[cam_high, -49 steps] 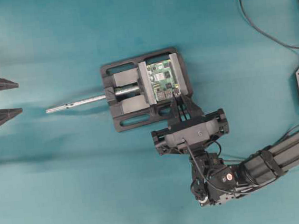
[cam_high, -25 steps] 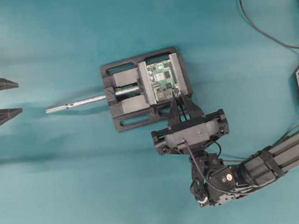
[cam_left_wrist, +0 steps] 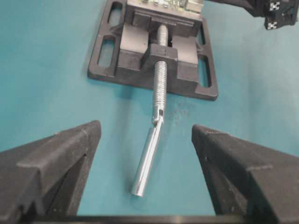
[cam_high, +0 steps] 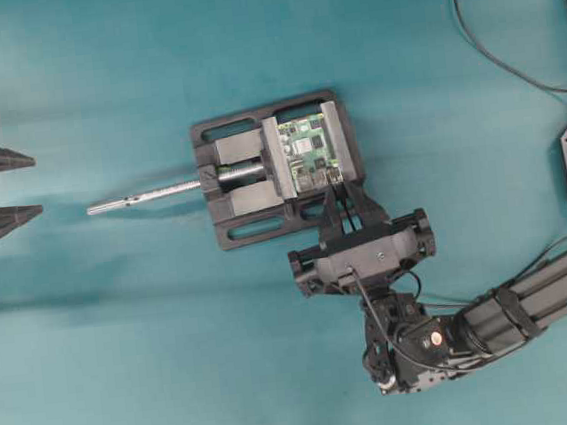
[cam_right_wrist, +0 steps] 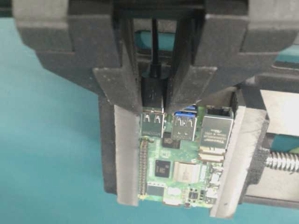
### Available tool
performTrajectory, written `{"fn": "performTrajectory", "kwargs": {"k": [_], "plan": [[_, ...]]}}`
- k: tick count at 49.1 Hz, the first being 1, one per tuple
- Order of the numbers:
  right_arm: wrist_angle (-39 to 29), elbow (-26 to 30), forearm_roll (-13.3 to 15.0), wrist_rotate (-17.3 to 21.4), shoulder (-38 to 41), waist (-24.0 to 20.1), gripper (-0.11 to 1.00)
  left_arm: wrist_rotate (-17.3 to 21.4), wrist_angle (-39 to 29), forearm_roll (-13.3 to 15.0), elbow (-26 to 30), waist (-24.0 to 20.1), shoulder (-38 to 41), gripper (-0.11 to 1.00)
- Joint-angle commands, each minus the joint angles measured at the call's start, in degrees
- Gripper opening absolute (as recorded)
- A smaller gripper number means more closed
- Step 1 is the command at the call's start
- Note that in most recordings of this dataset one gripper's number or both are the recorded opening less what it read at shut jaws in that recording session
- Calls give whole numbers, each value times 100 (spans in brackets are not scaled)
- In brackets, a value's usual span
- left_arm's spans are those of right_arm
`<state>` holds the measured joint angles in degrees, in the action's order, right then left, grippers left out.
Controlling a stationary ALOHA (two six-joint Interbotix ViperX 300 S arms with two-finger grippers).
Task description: Insert the USB into the fixed PCB.
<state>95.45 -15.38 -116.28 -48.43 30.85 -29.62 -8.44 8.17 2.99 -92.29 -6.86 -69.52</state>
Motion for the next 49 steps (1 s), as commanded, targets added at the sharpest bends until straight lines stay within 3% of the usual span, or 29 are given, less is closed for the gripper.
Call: {"fn": "performTrajectory", "kwargs": {"k": [1, 13, 34, 49], "plan": [[44, 70, -18, 9, -272, -141, 30, -26, 44, -18, 132, 0, 88, 96], [44, 53, -35, 18, -308, -202, 49, -26, 44, -18, 132, 0, 88, 96], [-18, -167, -167, -132, -606, -343, 50, -26, 44, -18, 132, 0, 88, 96], [-668, -1046, -132, -264, -1380, -448, 50, -26, 44, -18, 132, 0, 88, 96]]}}
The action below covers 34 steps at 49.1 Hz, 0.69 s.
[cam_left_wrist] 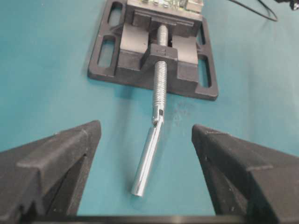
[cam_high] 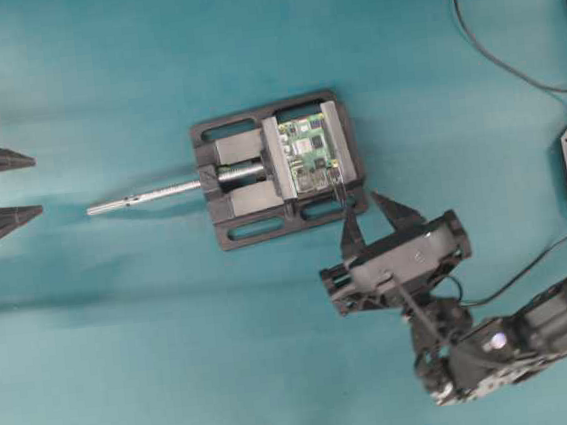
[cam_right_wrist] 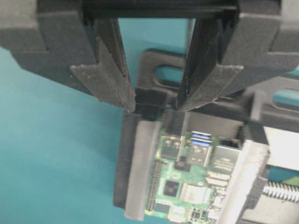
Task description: Insert the USB into the fixed PCB.
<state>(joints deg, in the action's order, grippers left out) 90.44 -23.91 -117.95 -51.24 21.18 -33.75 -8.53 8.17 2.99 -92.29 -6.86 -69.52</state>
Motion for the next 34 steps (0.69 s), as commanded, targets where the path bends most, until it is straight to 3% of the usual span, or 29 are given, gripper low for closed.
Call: {"fn": "performTrajectory", "kwargs": {"k": [1, 8, 34], "plan": [[-237, -281, 53, 26, -475, -44, 50, -18, 44, -18, 141, 0, 88, 96], [-800, -1037, 413, 114, -949, -79, 50, -18, 44, -18, 141, 0, 88, 96], [-2707, -4061, 2549, 932, -3252, 229, 50, -18, 44, -18, 132, 0, 88, 96]]}}
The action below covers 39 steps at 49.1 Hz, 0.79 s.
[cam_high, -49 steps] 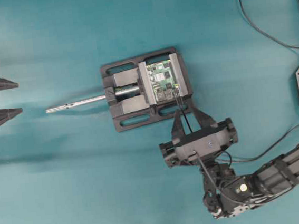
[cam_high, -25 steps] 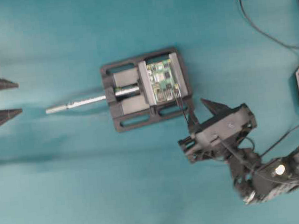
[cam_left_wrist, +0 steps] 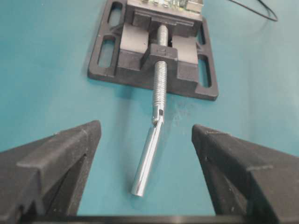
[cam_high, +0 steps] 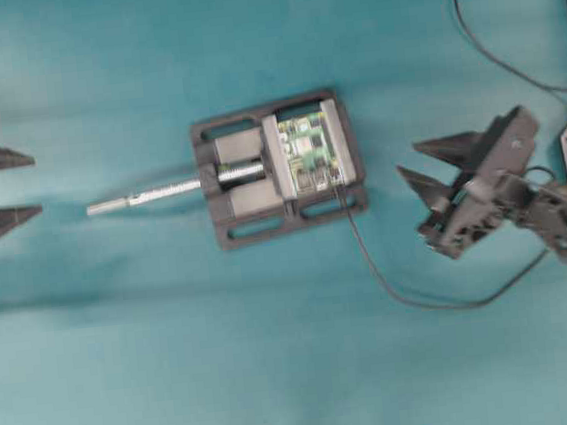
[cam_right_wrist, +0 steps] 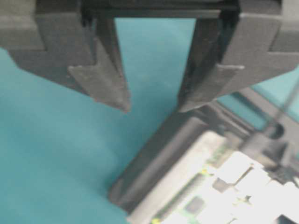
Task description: Insert the USB into the fixed PCB.
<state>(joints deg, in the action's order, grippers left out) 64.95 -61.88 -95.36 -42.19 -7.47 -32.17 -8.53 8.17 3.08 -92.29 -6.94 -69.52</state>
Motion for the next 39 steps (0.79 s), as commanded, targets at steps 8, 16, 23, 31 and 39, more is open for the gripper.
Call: {"fn": "performTrajectory", "kwargs": {"k": [8, 16, 23, 31, 39], "plan": [[-756, -976, 967, 44, -1125, 448, 50, -18, 44, -26, 141, 9, 88, 96], [-958, -1450, 1556, 35, -1679, 659, 50, -18, 44, -26, 132, 9, 88, 96], [-976, -1793, 2039, 18, -2074, 984, 50, -18, 44, -26, 141, 0, 88, 96], [-1336, -2101, 2496, 44, -2452, 1485, 50, -18, 44, -26, 141, 0, 88, 96], [-1784, -2250, 2918, 18, -3006, 1661, 49, -18, 44, -26, 132, 0, 88, 96]]}}
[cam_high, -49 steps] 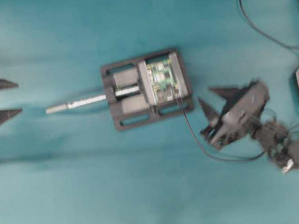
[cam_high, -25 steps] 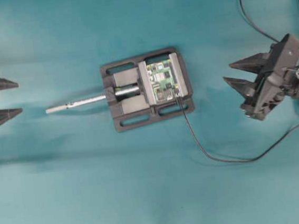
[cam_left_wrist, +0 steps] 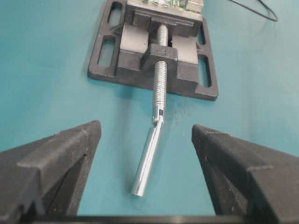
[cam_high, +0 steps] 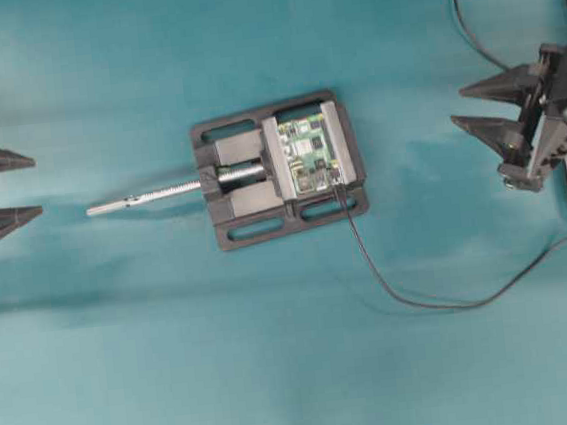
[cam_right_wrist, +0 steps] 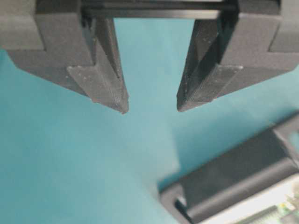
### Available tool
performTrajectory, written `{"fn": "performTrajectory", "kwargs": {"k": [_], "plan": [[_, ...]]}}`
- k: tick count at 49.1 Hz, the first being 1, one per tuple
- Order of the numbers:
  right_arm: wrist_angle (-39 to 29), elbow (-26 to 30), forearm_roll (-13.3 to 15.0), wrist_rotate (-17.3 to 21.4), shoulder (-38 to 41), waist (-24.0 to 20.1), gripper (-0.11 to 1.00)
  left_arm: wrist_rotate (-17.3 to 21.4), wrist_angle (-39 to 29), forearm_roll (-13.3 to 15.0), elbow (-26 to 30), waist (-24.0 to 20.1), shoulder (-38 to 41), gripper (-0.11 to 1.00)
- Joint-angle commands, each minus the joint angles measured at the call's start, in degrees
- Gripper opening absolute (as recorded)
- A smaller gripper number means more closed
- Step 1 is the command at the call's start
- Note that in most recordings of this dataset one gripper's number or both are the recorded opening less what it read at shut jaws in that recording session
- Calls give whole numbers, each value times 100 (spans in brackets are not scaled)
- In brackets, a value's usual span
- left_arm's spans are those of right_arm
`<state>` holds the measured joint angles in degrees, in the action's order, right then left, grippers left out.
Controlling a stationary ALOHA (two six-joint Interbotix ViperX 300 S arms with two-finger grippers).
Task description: Insert the USB into the fixed PCB.
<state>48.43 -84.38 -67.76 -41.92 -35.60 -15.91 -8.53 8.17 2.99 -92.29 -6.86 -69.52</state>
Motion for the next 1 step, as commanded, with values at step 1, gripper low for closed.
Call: {"fn": "performTrajectory", "kwargs": {"k": [1], "plan": [[-167, -18, 176, -9, -246, 35, 49, -18, 44, -26, 132, -9, 88, 96]]}}
